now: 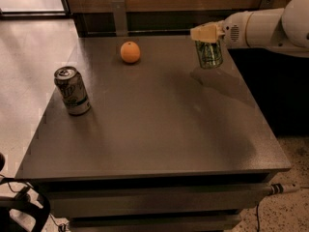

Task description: Place green can upright

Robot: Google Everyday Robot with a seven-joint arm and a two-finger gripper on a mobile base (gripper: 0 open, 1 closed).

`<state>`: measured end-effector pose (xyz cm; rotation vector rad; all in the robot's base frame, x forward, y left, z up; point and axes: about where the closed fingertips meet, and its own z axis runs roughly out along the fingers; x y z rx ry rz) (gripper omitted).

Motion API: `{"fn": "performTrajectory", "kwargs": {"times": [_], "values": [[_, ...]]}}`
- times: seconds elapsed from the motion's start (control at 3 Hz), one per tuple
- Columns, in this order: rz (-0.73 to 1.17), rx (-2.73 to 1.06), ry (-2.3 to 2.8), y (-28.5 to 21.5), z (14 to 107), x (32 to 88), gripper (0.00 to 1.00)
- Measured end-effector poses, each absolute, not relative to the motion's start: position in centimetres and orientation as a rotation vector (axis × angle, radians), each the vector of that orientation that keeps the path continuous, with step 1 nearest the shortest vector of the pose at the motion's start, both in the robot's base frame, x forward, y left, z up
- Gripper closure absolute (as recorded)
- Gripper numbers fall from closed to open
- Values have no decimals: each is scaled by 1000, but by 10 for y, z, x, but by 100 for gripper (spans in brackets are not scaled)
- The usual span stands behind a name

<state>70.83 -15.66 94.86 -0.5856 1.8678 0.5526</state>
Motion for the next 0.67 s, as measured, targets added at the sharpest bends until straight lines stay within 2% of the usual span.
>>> {"fn": "performTrajectory", "kwargs": {"times": [0.67], "values": [[556, -613, 1724, -149, 946, 701, 100]]}}
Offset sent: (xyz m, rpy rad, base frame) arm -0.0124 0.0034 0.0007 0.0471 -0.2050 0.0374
